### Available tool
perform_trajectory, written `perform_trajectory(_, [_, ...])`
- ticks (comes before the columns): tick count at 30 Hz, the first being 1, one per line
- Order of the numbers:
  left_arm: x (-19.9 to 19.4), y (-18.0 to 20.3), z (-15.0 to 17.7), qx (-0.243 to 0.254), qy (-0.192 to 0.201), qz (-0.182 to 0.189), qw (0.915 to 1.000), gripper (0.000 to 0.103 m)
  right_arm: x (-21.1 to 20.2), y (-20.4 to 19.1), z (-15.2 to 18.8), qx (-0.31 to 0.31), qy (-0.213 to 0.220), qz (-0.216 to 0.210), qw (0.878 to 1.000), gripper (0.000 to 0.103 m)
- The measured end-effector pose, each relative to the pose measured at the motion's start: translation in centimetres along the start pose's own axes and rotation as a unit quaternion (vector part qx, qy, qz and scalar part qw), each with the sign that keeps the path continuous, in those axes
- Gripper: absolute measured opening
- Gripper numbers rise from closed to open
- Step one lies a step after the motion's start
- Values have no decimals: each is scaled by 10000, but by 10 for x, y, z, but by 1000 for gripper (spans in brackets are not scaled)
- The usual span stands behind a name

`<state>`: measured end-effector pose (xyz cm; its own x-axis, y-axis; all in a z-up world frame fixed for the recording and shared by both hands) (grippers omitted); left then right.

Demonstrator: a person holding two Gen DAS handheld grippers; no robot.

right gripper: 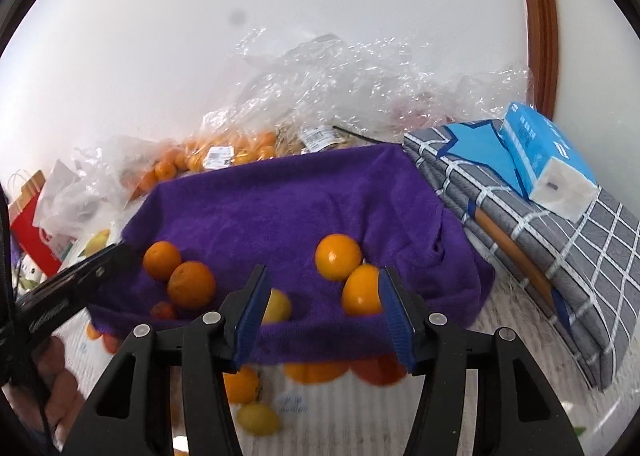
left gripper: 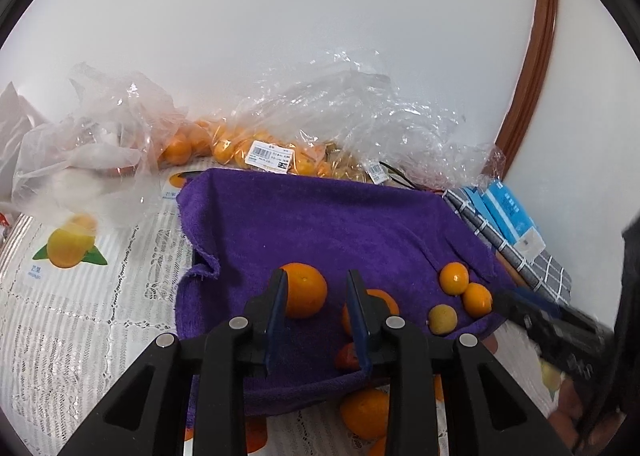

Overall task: Organize fruits
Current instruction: 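Grasp another yellow-green fruit from the sheet with the right gripper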

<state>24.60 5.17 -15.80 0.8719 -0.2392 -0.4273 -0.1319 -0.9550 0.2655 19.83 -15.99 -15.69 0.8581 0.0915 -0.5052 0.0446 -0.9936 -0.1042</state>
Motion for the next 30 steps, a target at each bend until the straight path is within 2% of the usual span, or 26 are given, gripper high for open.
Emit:
perform_trajectory(2, [-1,-2,-1,-53,18,-15,10000,29,-8,-4,7,-78,-91,-52,9999,55])
perform_trajectory(4, [-2,-4,-1,-86,14,-44,10000,41,-17,-10,16,-165,-172,-108,9997,55])
perform_trajectory(5, [-3,-5,-1,-95,38,-78,9999,43,-20,-13,21,-196,-203,-153,9995,55])
perform_trajectory(9, [-3,-7,0,-73,47,-158,9998,44,-26,-23,43,-306,-391,-301,9983,55])
perform_trajectory(13, [-3,-4,1,33,76,-233,9997,46,-21,-27,58,-459,-573,-274,9969,55])
perform_trajectory(16, [-3,0,3,195,60,-295,9994,46,-18,-27,64,-439,-717,-300,9960,49])
perform_trajectory(18, [-4,2,3,226,82,-253,9994,46,-16,-28,63,-459,-699,-251,9962,48])
perform_trajectory(19, [-5,3,3,239,95,-243,9994,46,-14,-28,64,-463,-718,-239,9961,46])
perform_trajectory(22, [-6,5,2,225,129,-175,9995,46,-7,-31,67,-537,-866,-195,9946,27])
perform_trajectory(30, [-15,13,0,386,377,-191,9984,46,-7,-33,68,-673,-877,29,9939,26])
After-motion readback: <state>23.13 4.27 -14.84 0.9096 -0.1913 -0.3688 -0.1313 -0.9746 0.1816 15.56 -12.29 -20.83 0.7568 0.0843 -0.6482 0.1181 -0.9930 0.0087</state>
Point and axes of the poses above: each gripper's, at about its wrist camera, not at the fingertips, and x roughly the way its jaws point, y to its right, z to its underside, the point moved 3 cm from there along x, roughly the way its jaws point, and after that the axes turned 9 degrees about y, right-handed, at the moved point
